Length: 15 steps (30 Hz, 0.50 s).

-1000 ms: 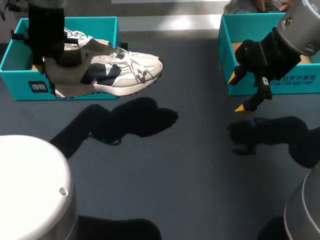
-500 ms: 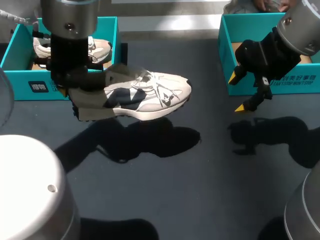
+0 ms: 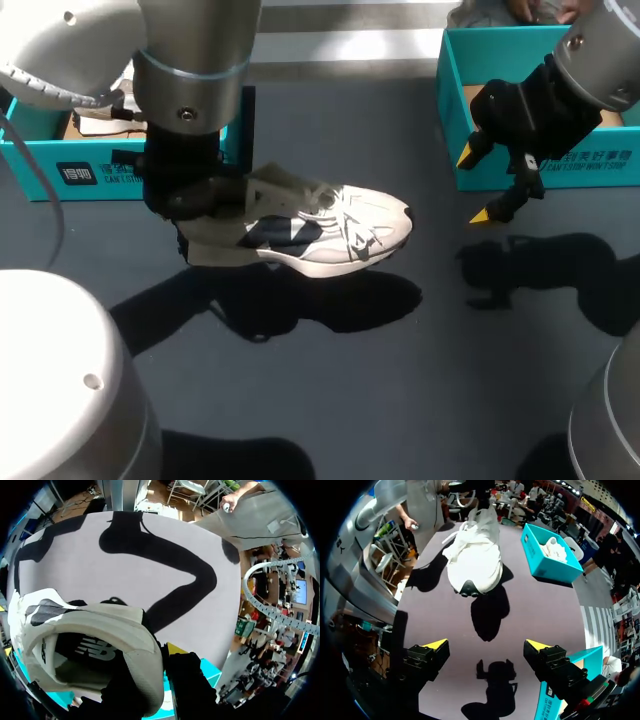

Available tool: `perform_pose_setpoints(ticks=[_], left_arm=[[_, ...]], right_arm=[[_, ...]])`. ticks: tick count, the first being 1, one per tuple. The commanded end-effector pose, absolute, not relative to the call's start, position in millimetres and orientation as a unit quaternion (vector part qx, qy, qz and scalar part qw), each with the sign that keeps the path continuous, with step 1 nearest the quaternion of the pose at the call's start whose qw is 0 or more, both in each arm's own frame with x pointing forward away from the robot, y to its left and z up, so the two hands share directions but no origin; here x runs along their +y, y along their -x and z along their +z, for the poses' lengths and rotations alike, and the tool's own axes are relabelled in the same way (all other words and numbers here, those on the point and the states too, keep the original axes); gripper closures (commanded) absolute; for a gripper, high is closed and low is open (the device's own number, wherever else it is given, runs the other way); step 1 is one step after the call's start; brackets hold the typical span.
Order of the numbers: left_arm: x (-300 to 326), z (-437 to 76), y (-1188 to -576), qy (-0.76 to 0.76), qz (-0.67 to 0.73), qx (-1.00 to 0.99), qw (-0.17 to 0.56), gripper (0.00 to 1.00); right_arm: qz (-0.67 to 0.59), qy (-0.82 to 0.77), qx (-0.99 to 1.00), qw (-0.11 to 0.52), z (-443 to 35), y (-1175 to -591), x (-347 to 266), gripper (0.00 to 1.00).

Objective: Take the shoe out of the shoebox, open the shoe tongue, remove and reinsert the insole, then place the shoe into the shoebox

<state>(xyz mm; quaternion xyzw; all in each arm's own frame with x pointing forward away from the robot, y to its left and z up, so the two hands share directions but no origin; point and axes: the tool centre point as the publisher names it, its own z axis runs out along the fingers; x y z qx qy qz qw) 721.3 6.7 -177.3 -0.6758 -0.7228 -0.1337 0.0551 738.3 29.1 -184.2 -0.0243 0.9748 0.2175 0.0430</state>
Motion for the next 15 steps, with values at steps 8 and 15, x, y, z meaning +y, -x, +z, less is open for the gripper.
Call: perform_pose_setpoints(ticks=[8,15], left_arm=[[-18.2,-212.5,-726.5,0.676,-0.098,-0.729,0.046,1.00],[-33.2,-246.8,-726.9,0.672,-0.083,-0.734,0.059,1.00]], right_arm=[[0.216,0.024,0.975,0.042,-184.7,-739.4,30.3,0.00],[0.216,0.024,0.975,0.042,-184.7,-739.4,30.3,0.00]])
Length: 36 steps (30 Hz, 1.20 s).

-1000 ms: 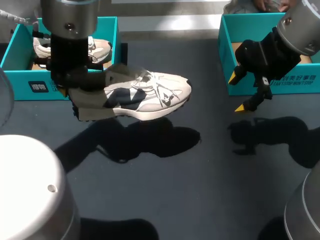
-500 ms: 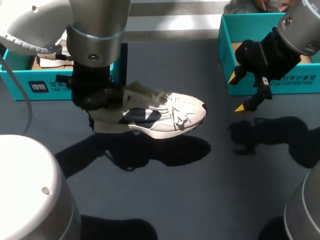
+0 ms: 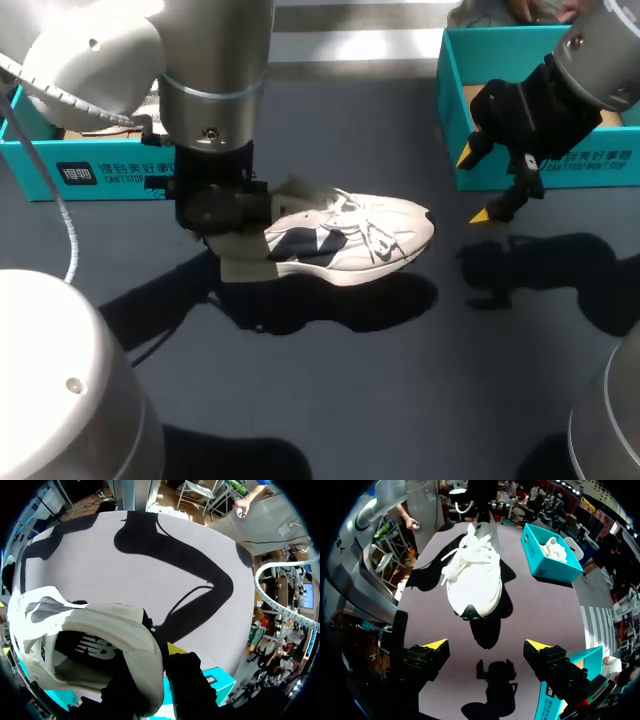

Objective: Take the shoe out of the shoebox, open the shoe tongue, remove and reinsert the insole, then place the shoe into the shoebox

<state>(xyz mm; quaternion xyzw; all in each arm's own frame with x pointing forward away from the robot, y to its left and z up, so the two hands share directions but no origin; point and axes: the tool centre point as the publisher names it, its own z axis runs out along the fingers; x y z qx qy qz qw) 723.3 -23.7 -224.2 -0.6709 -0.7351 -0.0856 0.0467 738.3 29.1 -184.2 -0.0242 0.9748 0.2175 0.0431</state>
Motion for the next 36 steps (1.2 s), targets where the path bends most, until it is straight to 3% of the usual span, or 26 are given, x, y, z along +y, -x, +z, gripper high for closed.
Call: perform_pose_setpoints(ticks=[1,19,24,36], left_arm=[[-34.8,-252.2,-726.7,0.672,-0.083,-0.733,0.059,1.00],[-56.1,-340.7,-720.9,0.678,-0.101,-0.726,0.058,1.00],[-60.2,-356.0,-720.1,0.665,-0.116,-0.737,0.032,1.00],[-66.7,-378.6,-720.4,0.661,-0.104,-0.741,0.057,1.00]], right_arm=[[0.216,0.024,0.975,0.042,-184.7,-739.4,30.3,0.00],[0.216,0.024,0.975,0.042,-184.7,-739.4,30.3,0.00],[0.216,0.024,0.975,0.042,-184.7,-739.4,30.3,0.00],[0.216,0.024,0.975,0.042,-184.7,-739.4,30.3,0.00]])
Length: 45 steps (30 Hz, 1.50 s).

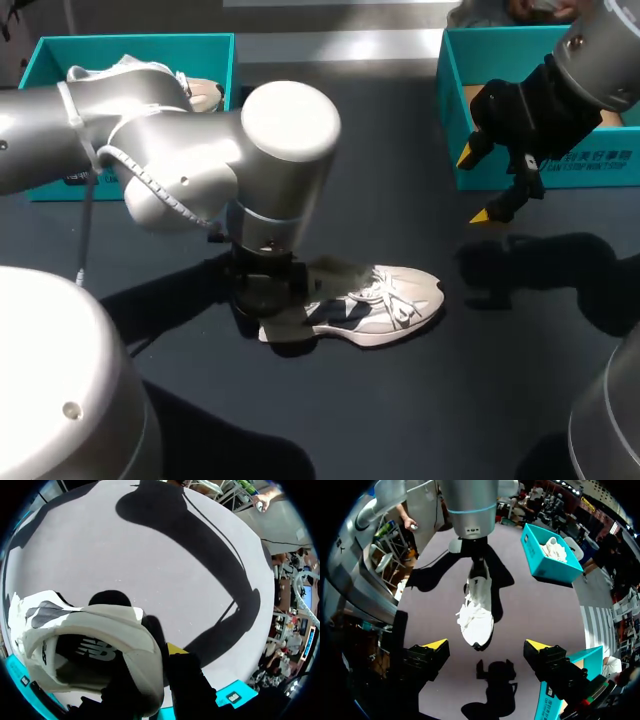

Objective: Take the shoe out of the shoebox, open the shoe tongue, remove and reinsert the insole, then place the shoe into the shoebox

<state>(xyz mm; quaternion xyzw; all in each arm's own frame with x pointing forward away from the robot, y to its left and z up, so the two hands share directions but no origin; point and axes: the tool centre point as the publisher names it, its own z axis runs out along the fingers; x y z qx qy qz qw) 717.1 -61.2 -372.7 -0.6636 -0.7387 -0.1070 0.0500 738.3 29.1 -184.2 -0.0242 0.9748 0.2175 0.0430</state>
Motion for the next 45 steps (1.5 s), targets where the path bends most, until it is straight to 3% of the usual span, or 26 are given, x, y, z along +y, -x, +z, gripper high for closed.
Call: perform_pose_setpoints(ticks=[1,3,7,12,14,21,26,29,39,45], left_arm=[[-67.1,-379.7,-720.5,0.660,-0.103,-0.742,0.059,0.85],[-67.7,-381.1,-719.9,0.660,-0.102,-0.742,0.062,0.63],[-68.6,-377.3,-715.4,0.657,-0.094,-0.745,0.061,0.51],[-66.6,-360.1,-710.1,0.657,-0.066,-0.750,0.051,0.09],[-64.9,-349.4,-709.1,0.657,-0.050,-0.751,0.040,0.04],[-63.0,-316.4,-711.3,0.624,0.034,-0.781,-0.002,0.00],[-50.2,-301.6,-708.0,0.574,0.167,-0.801,-0.015,0.00],[-42.2,-302.1,-698.1,0.563,0.247,-0.788,0.037,0.00],[-42.2,-302.1,-698.1,0.563,0.247,-0.788,0.037,0.00],[-18.5,-311.5,-698.2,0.416,0.352,-0.834,0.090,0.00]], right_arm=[[0.216,0.024,0.975,0.042,-184.7,-739.4,30.3,0.00],[0.216,0.024,0.975,0.042,-184.7,-739.4,30.3,0.00],[0.216,0.024,0.975,0.042,-184.7,-739.4,30.3,0.00],[0.216,0.024,0.975,0.042,-184.7,-739.4,30.3,0.00],[0.216,0.024,0.975,0.042,-184.7,-739.4,30.3,0.00],[0.216,0.024,0.975,0.042,-184.7,-739.4,30.3,0.00],[0.216,0.024,0.975,0.042,-184.7,-739.4,30.3,0.00],[0.216,0.024,0.975,0.042,-184.7,-739.4,30.3,0.00],[0.216,0.024,0.975,0.042,-184.7,-739.4,30.3,0.00],[0.216,0.024,0.975,0.042,-184.7,-739.4,30.3,0.00]])
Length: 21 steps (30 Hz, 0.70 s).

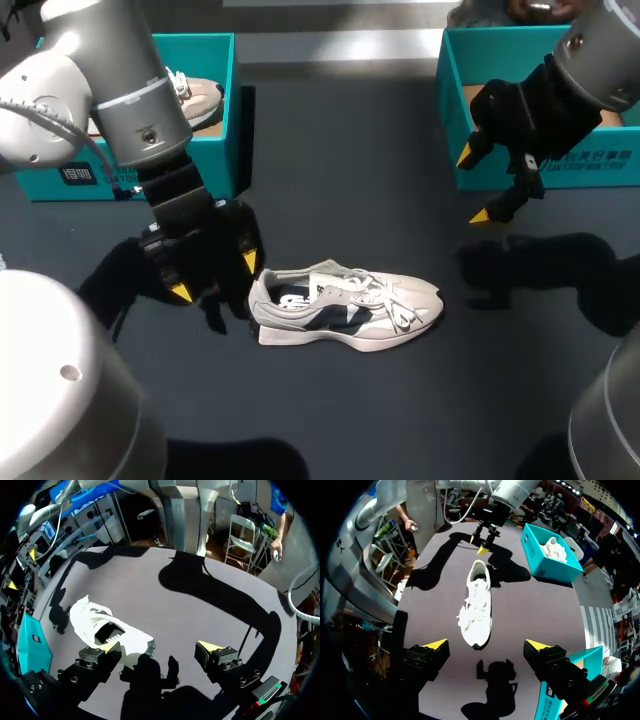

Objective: Take the shoe out of the shoebox, open the shoe tongue, remove and reinsert the insole, then place the shoe into the shoebox

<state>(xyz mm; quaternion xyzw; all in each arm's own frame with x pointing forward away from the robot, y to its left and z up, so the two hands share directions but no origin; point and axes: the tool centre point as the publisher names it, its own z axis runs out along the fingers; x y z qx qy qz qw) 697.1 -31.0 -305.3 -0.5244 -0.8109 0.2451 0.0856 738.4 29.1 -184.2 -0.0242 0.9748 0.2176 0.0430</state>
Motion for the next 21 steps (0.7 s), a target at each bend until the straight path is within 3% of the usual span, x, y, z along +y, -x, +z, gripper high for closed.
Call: perform_pose_setpoints(ticks=[1,7,21], left_arm=[[-16.4,-314.3,-698.0,0.394,0.361,-0.839,0.095,0.00],[-0.6,-305.7,-697.4,0.271,0.430,-0.860,0.048,0.00],[23.8,-312.0,-685.3,0.139,0.547,-0.826,0.008,0.00]], right_arm=[[0.216,0.024,0.975,0.042,-184.7,-739.4,30.3,0.00],[0.216,0.024,0.975,0.042,-184.7,-739.4,30.3,0.00],[0.216,0.024,0.975,0.042,-184.7,-739.4,30.3,0.00]])
